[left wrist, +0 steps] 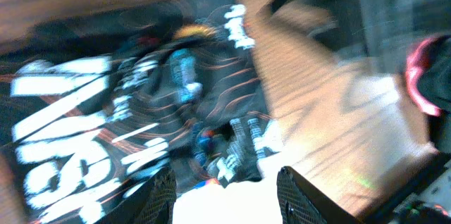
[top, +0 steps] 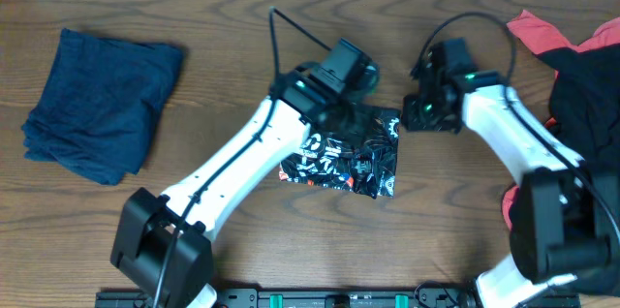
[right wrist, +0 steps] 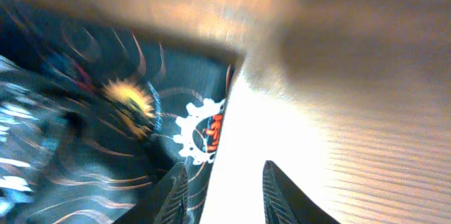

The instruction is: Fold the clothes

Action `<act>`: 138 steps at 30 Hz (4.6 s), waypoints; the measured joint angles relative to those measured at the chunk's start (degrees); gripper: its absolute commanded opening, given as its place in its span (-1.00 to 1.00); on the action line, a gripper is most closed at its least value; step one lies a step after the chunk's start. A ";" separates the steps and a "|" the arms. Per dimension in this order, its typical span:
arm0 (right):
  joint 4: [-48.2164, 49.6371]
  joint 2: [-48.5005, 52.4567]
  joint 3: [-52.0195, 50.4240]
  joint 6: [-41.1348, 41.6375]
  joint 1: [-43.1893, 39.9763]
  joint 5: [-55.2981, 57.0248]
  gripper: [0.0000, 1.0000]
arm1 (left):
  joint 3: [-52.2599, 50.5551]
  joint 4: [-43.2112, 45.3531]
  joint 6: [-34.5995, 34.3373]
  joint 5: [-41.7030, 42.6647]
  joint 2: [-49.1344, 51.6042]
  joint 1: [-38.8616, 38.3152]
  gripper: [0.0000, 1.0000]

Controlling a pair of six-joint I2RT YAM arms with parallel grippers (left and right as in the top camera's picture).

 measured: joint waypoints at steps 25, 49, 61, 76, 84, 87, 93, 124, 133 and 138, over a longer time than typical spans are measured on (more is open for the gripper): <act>-5.75 5.16 2.40 -7.41 15.13 4.09 -0.97 | -1.01 -5.40 1.11 -4.90 0.00 14.86 -0.02; 10.25 5.18 7.56 -4.50 8.68 21.84 -0.49 | -1.01 -5.60 1.11 -4.92 0.00 14.84 -0.02; -6.82 5.18 7.52 -4.59 7.98 15.32 -0.31 | -1.14 -0.81 1.20 -5.77 0.02 14.84 -0.01; -12.48 5.18 7.02 -5.11 8.17 8.13 -0.28 | -1.18 7.21 2.64 -6.23 14.03 14.73 -0.01; -6.40 5.18 0.07 -5.64 8.44 6.67 -0.78 | -1.20 8.44 2.64 -6.23 15.98 14.73 -0.01; -6.05 5.18 -1.09 -5.86 8.44 6.69 -0.97 | -1.20 9.01 2.64 -6.21 15.98 14.73 -0.01; -7.15 5.18 -1.11 -5.03 8.22 13.27 -0.98 | -1.20 8.98 2.64 -6.21 16.83 14.73 -0.01; -8.22 0.46 -1.20 -1.64 1.99 14.99 -0.85 | -1.73 -11.34 -6.54 -6.01 19.15 14.84 0.00; -10.16 -1.01 -1.20 -4.07 1.70 2.40 -0.80 | 1.40 0.07 -7.30 -6.45 12.41 18.08 0.62; -10.19 -1.01 -1.22 -3.96 3.19 -0.68 -0.79 | 2.97 8.02 -0.96 -5.44 10.16 16.37 0.78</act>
